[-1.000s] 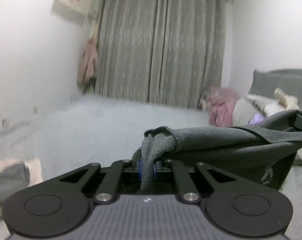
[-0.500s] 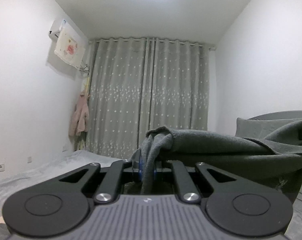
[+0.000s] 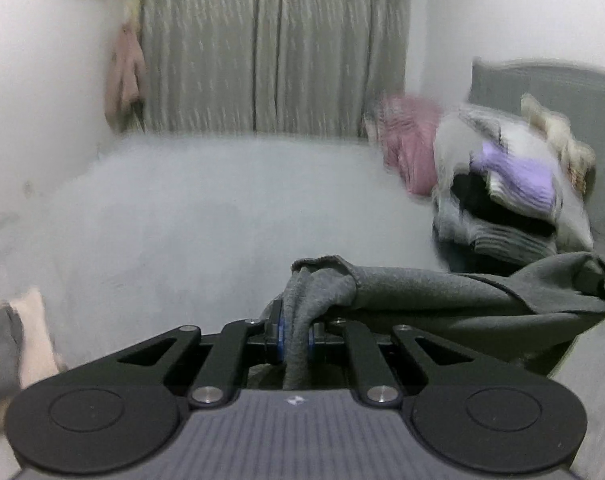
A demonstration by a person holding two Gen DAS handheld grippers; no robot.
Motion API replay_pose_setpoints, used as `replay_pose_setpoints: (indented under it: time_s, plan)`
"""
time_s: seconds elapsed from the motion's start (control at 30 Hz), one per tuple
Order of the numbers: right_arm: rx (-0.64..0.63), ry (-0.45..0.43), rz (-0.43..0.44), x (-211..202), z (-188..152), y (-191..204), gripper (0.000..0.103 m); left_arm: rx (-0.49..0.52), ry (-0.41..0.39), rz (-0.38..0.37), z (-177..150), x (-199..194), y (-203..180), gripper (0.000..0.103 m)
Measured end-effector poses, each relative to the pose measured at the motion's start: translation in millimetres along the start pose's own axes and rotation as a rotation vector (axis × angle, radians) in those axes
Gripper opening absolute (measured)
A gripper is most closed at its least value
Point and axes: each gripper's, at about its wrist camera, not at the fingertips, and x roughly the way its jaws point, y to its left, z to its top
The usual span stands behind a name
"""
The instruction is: Fold clothes
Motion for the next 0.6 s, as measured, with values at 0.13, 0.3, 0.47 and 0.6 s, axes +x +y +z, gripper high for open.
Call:
replay_pose_setpoints:
  time_s: [0.13, 0.3, 0.47, 0.6]
  plan:
    - [0.051, 0.177, -0.068, 36.1, -38.9, -47.4, 0.025, 0.072, 0.117, -0.048, -45.3, 26.8, -0.7, 0.014]
    - [0.089, 0.289, -0.090, 47.6, -63.5, -81.2, 0.048, 0.234, 0.253, -0.107, -79.8, 47.7, -3.2, 0.041]
    - [0.109, 0.241, -0.105, 35.0, -61.7, -94.9, 0.069, 0.271, 0.233, -0.139, -88.3, 27.6, 7.4, 0.056]
    - [0.116, 0.196, -0.114, 31.2, -55.5, -101.3, 0.074, 0.233, 0.211, -0.176, -73.8, 19.5, 13.8, 0.062]
